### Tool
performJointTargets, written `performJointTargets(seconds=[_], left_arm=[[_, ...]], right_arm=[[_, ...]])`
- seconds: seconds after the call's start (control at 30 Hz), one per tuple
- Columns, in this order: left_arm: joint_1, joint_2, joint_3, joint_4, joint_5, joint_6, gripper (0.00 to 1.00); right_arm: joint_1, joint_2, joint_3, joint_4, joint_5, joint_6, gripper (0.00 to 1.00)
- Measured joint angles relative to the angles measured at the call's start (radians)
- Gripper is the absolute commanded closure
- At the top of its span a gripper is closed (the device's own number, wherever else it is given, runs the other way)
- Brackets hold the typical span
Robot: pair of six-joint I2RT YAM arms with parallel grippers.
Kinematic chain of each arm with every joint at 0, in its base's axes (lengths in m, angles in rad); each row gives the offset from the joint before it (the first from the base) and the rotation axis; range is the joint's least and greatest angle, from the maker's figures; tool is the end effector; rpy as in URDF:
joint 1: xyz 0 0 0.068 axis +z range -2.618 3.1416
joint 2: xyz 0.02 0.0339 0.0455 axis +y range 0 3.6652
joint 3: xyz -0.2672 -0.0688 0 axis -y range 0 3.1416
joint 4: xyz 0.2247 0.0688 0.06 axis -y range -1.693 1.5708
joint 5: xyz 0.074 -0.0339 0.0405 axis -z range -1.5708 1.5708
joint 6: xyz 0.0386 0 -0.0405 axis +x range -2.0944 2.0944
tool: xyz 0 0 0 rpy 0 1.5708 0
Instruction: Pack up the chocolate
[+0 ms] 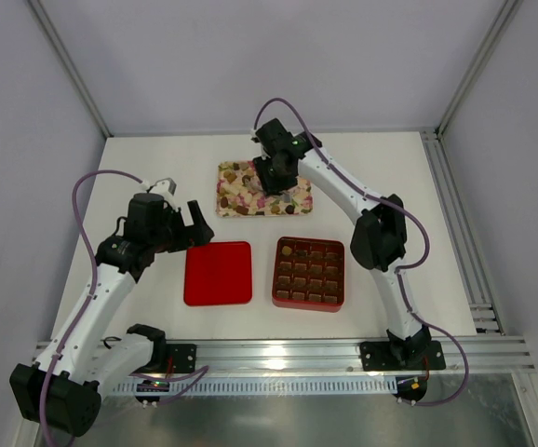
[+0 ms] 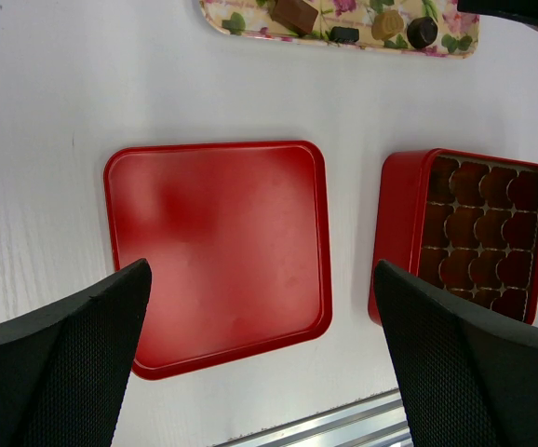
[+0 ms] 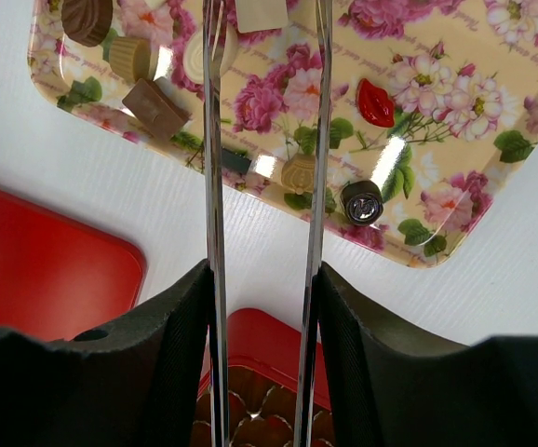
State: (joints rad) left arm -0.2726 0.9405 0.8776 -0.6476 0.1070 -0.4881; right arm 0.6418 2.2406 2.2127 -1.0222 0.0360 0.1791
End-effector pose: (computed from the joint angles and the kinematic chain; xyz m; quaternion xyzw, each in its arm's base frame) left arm 0.1681 -0.0513 0.3018 -0.0754 0.9047 -0.1997 0.3686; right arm 0.3759 0.2792 0.2790 -0.2170 0.9415 0.0868 0.2429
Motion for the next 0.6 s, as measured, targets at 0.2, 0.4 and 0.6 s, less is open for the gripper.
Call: performJointTargets(seconds=[0.2,0.4,0.6], left_arm=[[0.000,0.000,0.000,0.000,0.000,0.000,0.00],[0.000,0.000,0.000,0.000,0.000,0.000,0.00],[0.000,0.000,0.000,0.000,0.000,0.000,0.00]], right_arm=[[0.006,0.005,0.000,0.005,0.006,0.000,0.51],[0.013,0.016,0.000,0.005,0.006,0.000,0.51],[0.013,0.038,0.000,0.004,0.007,0.002,0.58]])
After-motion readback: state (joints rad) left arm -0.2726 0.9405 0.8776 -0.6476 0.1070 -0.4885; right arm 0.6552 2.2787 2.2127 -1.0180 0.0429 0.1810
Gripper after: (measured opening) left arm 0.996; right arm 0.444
